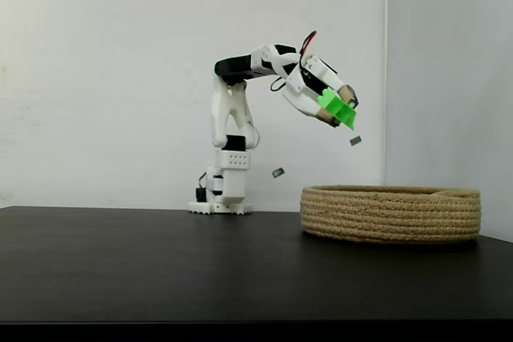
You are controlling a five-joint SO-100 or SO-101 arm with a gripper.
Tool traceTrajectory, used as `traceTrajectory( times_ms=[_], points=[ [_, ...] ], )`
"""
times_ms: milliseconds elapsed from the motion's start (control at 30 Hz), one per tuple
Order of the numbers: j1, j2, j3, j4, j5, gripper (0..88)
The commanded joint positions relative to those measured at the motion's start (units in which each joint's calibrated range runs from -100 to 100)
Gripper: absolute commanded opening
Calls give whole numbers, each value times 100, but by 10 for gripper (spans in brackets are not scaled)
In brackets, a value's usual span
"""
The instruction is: Place the lego blocks in the tray
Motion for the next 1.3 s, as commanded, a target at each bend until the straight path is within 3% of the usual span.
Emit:
traceTrajectory(
  times_ms=[0, 400, 667, 767, 933, 1167, 1267],
  points=[
    [-161, 107, -135, -411, -269, 0],
    [-614, -108, 1005, -1444, -405, 22],
    [-697, -348, 1360, -1577, -611, 117],
    [-688, -400, 1524, -1577, -835, 196],
    [-680, -495, 1689, -1702, -860, 235],
    [-153, -830, 1488, -1719, -962, 221],
    [383, -1432, 1579, -1719, -762, 201]
  ],
)
